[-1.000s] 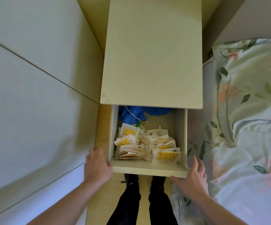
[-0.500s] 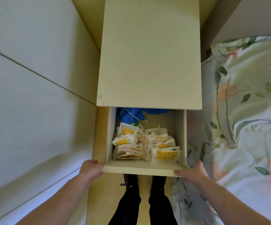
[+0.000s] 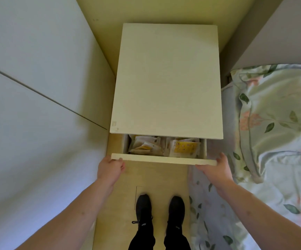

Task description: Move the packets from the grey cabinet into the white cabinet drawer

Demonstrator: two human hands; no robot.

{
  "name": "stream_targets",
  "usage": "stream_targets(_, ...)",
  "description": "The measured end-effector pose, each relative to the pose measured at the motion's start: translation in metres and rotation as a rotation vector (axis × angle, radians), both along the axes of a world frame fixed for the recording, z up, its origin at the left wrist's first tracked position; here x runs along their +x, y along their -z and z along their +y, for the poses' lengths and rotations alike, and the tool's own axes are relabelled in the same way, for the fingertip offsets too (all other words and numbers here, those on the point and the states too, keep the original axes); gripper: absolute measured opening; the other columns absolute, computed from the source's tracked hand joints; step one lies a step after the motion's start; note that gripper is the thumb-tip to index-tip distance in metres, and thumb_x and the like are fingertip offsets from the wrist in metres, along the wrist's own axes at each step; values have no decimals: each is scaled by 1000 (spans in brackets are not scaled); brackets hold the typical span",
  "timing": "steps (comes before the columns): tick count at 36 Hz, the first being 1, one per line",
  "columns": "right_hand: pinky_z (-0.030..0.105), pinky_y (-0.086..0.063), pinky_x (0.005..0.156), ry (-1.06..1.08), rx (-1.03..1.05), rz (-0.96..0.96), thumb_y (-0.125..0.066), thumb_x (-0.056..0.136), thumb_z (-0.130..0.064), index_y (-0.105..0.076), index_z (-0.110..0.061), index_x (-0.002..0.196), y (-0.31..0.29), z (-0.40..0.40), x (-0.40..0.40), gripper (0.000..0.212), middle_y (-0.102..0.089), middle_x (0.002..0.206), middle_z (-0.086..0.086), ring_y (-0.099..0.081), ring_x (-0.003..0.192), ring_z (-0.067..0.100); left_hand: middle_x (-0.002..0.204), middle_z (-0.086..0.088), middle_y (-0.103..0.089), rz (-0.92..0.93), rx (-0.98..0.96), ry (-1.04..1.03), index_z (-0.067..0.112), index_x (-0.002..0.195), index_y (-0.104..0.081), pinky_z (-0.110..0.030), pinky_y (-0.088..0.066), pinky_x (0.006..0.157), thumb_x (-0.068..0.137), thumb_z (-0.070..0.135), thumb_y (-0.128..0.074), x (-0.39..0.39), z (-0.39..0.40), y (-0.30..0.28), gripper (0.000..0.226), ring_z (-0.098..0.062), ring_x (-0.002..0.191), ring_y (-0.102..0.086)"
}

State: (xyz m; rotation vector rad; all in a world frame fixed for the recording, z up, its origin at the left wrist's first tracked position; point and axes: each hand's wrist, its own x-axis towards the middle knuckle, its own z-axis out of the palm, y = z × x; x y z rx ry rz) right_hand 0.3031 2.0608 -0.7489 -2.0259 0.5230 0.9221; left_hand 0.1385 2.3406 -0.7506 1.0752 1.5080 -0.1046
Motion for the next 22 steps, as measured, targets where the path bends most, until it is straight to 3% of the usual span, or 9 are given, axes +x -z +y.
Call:
stream_targets(2,34,-47,93,6,32,-27,-81,82,-17,-7,-26,161,-4,6,5,109,-45,145,2,-50,127,25,113,-8,-64,-13,4,24,14,135,-50,-26,-50,76,97,4,-58,11,1,-5,40,-25,108,-64)
stream_targets(4,41,-44,107,28,60,-9,-82,80,-20,-6,-30,160,-4,11,9,112,-46,148,3,-49,132,25,127,-8,-58,-30,37,46,12,147,-39,-24,-48,72,95,0,-57,21,3,-9,55,-28,117,-61)
stream_targets(7,52,-46,108,83,137,25,-88,67,-25,-13,-41,156,-7,19,15,118,-51,143,3,-54,127,26,128,-1,-45,-63,36,29,11,156,-26,-31,-51,88,94,-5,-55,35,7,-14,70,-28,121,-56)
stream_targets(10,51,-50,104,123,211,-12,-90,56,-29,-29,-43,147,-6,26,24,111,-55,135,-3,-59,120,23,123,0,-40,-94,26,3,8,155,-23,-34,-51,97,93,-8,-55,48,11,-16,72,-26,116,-55)
stream_targets(14,47,-52,102,271,374,-4,-84,73,-7,-35,-33,148,-7,35,31,94,-56,137,-3,-61,119,22,109,3,-54,-152,14,37,3,152,-25,-46,-49,106,89,-14,-51,55,19,-12,70,-23,113,-53)
stream_targets(15,48,-52,101,320,414,-1,-82,76,-1,-33,-30,150,-8,36,33,94,-54,140,-2,-61,119,22,117,1,-57,-155,27,102,4,151,-28,-49,-48,108,89,-13,-51,55,20,-14,68,-24,114,-54)
stream_targets(17,51,-53,100,384,458,-3,-78,79,5,-33,-27,150,-9,39,35,90,-54,140,1,-61,117,23,146,2,-47,-183,36,256,16,154,-26,-51,-42,113,85,-12,-50,51,22,-17,78,-22,129,-51)
stream_targets(19,52,-53,100,388,450,-14,-78,79,4,-33,-28,149,-13,41,32,89,-55,139,2,-62,116,23,155,11,-34,-193,21,403,34,156,-15,-49,-35,117,81,-6,-50,44,21,-22,92,-18,141,-39)
stream_targets(22,52,-49,106,267,362,-36,-83,77,-7,-22,-42,151,-37,43,19,103,-48,145,-2,-59,121,24,163,8,-28,-149,46,518,46,155,-6,-50,-35,117,76,12,-56,35,20,-34,100,-21,146,-35)
